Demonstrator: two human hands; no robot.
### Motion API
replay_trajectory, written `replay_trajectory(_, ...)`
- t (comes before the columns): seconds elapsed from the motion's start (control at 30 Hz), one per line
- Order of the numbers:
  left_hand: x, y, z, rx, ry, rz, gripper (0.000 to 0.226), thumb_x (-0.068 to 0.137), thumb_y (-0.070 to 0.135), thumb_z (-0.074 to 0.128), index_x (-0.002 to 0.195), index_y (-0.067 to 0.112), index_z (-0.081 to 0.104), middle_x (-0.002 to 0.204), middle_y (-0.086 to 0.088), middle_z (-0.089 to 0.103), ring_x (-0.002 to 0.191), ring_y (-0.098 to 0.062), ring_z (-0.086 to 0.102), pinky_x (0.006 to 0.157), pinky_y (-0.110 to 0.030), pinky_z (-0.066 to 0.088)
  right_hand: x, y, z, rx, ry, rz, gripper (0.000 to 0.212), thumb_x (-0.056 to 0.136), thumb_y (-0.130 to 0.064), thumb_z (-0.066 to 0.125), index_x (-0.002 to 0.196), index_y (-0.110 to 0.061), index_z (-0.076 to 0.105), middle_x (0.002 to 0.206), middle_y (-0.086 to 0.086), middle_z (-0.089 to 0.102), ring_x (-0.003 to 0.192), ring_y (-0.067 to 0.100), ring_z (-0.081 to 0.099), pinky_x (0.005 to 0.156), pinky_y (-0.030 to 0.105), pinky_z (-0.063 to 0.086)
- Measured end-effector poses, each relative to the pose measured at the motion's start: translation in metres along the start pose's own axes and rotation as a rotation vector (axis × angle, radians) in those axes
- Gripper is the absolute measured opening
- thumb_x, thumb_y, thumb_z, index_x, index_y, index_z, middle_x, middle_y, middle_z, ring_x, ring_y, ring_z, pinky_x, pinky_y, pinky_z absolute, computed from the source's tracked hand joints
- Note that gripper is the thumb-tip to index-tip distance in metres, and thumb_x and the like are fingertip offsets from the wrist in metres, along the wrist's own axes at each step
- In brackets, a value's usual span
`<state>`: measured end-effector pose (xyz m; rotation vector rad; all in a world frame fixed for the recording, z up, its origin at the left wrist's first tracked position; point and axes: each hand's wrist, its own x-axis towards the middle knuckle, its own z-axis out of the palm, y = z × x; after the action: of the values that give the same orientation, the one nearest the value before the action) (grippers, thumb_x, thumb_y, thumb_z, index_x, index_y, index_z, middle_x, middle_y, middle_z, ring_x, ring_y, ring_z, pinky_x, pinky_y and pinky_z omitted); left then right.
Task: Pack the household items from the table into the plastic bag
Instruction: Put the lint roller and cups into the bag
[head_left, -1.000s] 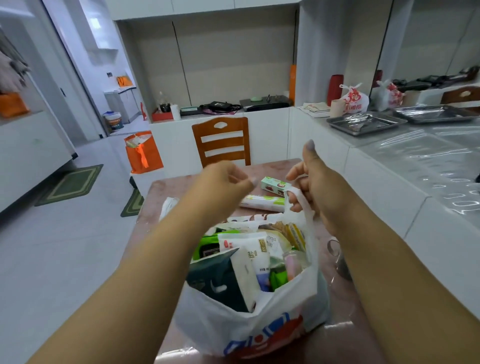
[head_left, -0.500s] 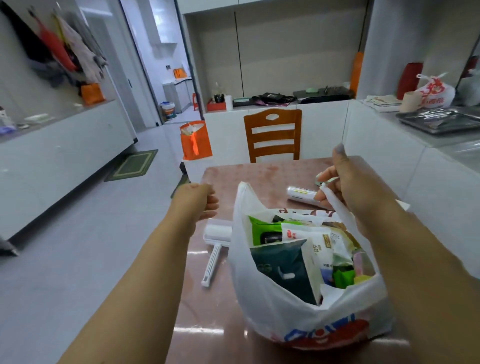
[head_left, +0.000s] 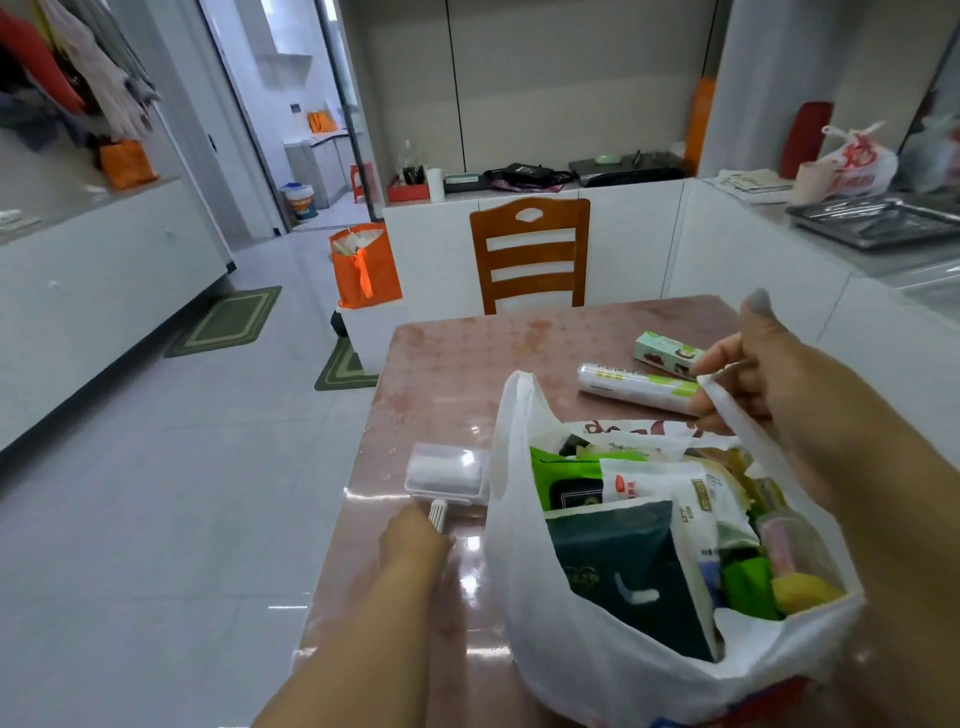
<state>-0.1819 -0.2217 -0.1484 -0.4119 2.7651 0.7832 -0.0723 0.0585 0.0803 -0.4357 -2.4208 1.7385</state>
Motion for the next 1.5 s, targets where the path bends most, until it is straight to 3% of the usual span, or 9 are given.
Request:
replay_trajectory(0.2,0.015,0.001,0.004,-0.101,0.073,-0.018,0.031,0.086,0.029,0.062,0.105,0.004,0.061,0.103,-0.017,0.068,0.096,-0.035,0.065,0.079,-0.035,0.051,0.000,0.000,0.000,0.067,0.067,0.012,0.075,0.070,-0.077,0.020,0.086,-0.017,0.062,0.071,0.008,0.068,0.069,0.024,0.064,0.080,0.043,0.051)
replay_trajectory(0.33,0.017,0.035,-0.046,-0.286,0.211,0.049,0.027,0.085,0.022,0.064,0.094,-0.003,0.064,0.085,-0.021,0.070,0.074,-0.036,0.067,0.067,-0.042,0.057,0.007,0.003,-0.011,0.169,0.110,0.017,0.081,0.074,-0.080,0.017,0.093,-0.018,0.065,0.079,0.008,0.068,0.053,0.015,0.053,0.065,0.036,0.043)
replay_trajectory(0.5,-0.036,0.113,-0.146,-0.502,0.263,0.223,0.023,0.090,0.021,0.062,0.098,0.000,0.067,0.073,-0.015,0.064,0.052,-0.021,0.056,0.033,-0.020,0.038,0.009,0.006,-0.033,0.271,0.200,0.006,0.081,0.083,-0.077,0.012,0.103,-0.021,0.067,0.095,0.004,0.072,0.043,0.010,0.042,0.057,0.030,0.035)
replay_trajectory(0.77,-0.171,0.198,-0.209,-0.021,-0.012,0.595,0.003,0.084,0.029,0.069,0.085,0.027,0.072,0.074,-0.005,0.070,0.067,-0.022,0.059,0.059,-0.029,0.048,0.008,0.013,-0.073,0.455,0.239,0.040,0.089,0.086,-0.075,0.013,0.126,-0.011,0.060,0.109,0.004,0.070,0.035,0.006,0.033,0.046,0.026,0.033)
replay_trajectory(0.93,-0.201,0.225,-0.149,0.419,-0.175,0.710,0.011,0.088,0.028,0.065,0.093,0.022,0.072,0.074,0.008,0.066,0.067,-0.008,0.059,0.056,-0.016,0.041,0.002,0.015,-0.082,0.456,0.181,0.061,0.087,0.087,-0.075,0.014,0.121,-0.011,0.063,0.107,0.004,0.071,0.032,0.005,0.034,0.045,0.026,0.033)
replay_trajectory(1.13,-0.190,0.242,-0.067,0.603,-0.153,0.800,0.019,0.092,0.023,0.056,0.103,0.012,0.068,0.089,-0.001,0.065,0.077,-0.017,0.058,0.076,-0.028,0.053,-0.009,0.019,-0.084,0.357,0.068,0.067,0.085,0.082,-0.080,0.013,0.108,-0.021,0.068,0.103,0.002,0.073,0.040,0.009,0.037,0.047,0.026,0.036)
replay_trajectory(1.3,-0.185,0.248,-0.028,0.829,-0.182,0.856,0.022,0.092,0.021,0.053,0.107,0.009,0.064,0.096,-0.006,0.059,0.084,-0.023,0.053,0.077,-0.035,0.049,-0.014,0.024,-0.083,0.222,0.012,-0.006,0.088,0.079,-0.079,0.011,0.108,-0.018,0.069,0.098,0.006,0.073,0.037,0.006,0.038,0.044,0.023,0.036)
replay_trajectory(1.4,-0.179,0.252,-0.027,0.927,-0.087,0.937,0.022,0.094,0.034,0.051,0.097,0.017,0.065,0.104,-0.005,0.058,0.099,-0.022,0.048,0.085,-0.037,0.046,-0.019,0.025,-0.088,0.170,0.014,-0.038,0.090,0.067,-0.080,0.014,0.109,-0.019,0.065,0.094,0.008,0.073,0.045,0.011,0.048,0.051,0.026,0.044)
replay_trajectory(1.5,-0.177,0.254,-0.036,0.929,-0.152,0.895,0.039,0.098,0.043,0.039,0.088,0.013,0.061,0.096,-0.003,0.057,0.106,-0.023,0.049,0.094,-0.039,0.044,-0.023,0.019,-0.096,0.037,0.047,-0.049,0.090,0.065,-0.079,0.011,0.112,-0.021,0.061,0.094,0.007,0.072,0.062,0.018,0.059,0.075,0.038,0.054)
